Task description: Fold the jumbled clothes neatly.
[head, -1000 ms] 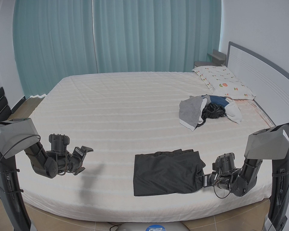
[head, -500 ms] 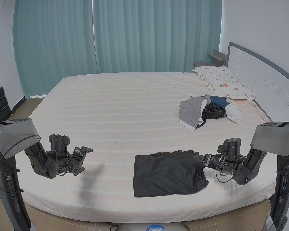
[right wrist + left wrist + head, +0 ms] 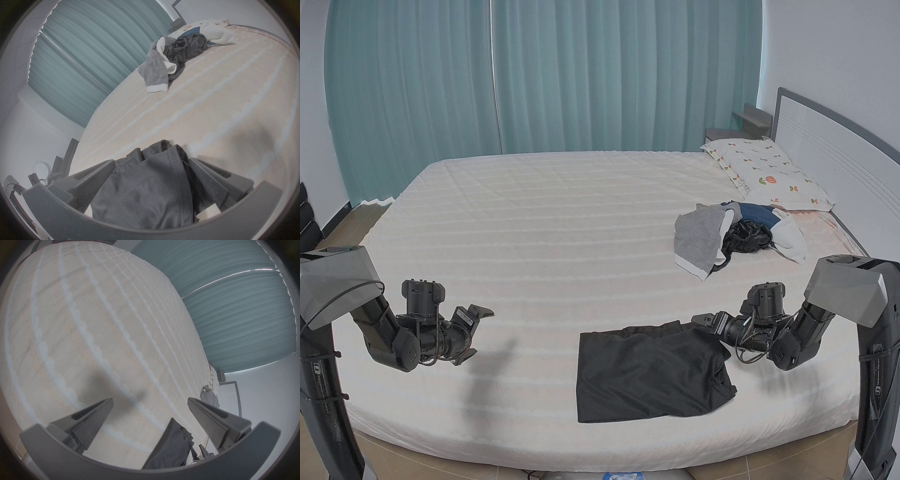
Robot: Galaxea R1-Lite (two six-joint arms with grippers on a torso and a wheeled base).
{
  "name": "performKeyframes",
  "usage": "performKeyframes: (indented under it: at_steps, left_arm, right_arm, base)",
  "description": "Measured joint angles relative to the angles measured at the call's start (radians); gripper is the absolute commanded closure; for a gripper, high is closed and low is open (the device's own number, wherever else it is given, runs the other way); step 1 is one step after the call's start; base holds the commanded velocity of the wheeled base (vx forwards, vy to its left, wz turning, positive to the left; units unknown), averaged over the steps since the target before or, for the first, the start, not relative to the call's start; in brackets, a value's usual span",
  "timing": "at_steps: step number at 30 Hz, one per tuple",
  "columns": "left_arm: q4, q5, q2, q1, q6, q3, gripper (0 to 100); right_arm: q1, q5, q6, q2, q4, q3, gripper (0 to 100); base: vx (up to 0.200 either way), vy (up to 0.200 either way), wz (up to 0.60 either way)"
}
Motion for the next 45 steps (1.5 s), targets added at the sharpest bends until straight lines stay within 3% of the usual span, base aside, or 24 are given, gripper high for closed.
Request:
performKeyframes:
  at_steps: [6,7,42,43,45]
  left_arm:
    - [0.000,0.001,0.000,-0.003,0.000,0.000,0]
    - [0.000,0.000,0.000,-0.003,0.000,0.000,0]
    - [0.000,0.001,0.000,-0.003,0.000,0.000,0]
    - [0.000,0.001,0.000,-0.003,0.000,0.000,0]
    - [0.000,0.001,0.000,-0.003,0.000,0.000,0]
  right_arm:
    - [-0.004,0.000,0.000,0.026,0.001,-0.028,0]
    - [-0.004,0.001,0.000,0.030,0.002,-0.032,100]
    - [-0.076,0.003,0.074,0.059,0.008,-0.100,100]
    - [-0.076,0.004,0.075,0.060,0.010,-0.100,0]
    - [-0.076,0.009,0.075,0.062,0.011,-0.101,0]
  base:
    - [0.000,0.000,0.00]
    - [0.000,0.000,0.00]
    - [0.000,0.000,0.00]
    - [0.000,0.000,0.00]
    - [0.000,0.000,0.00]
